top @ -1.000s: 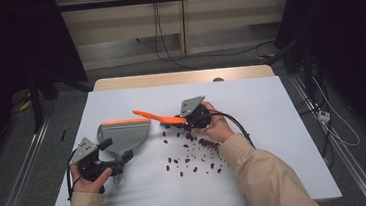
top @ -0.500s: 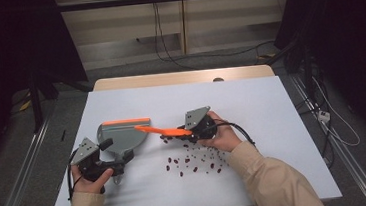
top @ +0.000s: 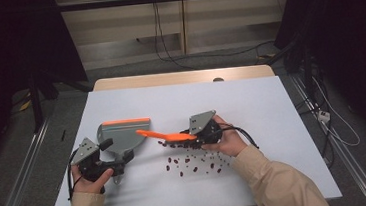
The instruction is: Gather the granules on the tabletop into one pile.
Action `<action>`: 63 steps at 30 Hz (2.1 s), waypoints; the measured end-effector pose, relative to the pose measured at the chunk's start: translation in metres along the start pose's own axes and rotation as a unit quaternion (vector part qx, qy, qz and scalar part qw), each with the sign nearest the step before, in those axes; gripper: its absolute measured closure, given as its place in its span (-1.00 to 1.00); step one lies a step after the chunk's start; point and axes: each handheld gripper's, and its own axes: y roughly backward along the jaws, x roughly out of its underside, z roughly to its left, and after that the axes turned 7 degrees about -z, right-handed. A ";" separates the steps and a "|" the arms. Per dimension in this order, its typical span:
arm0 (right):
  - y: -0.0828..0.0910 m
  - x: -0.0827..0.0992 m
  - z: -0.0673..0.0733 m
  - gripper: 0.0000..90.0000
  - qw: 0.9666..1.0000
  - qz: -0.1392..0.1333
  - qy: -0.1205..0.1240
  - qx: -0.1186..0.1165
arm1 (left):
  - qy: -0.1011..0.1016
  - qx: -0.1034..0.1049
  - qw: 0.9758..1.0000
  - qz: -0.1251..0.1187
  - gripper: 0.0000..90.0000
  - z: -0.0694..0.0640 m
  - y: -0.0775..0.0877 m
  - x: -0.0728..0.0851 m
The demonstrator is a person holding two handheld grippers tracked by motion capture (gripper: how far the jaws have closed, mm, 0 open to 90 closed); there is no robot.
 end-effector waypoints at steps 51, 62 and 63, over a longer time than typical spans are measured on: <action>0.031 0.014 -0.019 0.57 0.997 -0.002 -0.021 0.070 | -0.005 0.001 1.000 0.013 -0.89 0.000 -0.001 0.003; 0.036 0.038 -0.011 0.57 0.995 0.027 -0.037 0.089 | -0.004 0.001 1.000 0.015 -0.89 0.000 -0.003 0.004; 0.037 0.037 -0.009 0.57 0.995 0.027 -0.037 0.088 | -0.004 0.001 1.000 0.016 -0.89 0.000 -0.003 0.004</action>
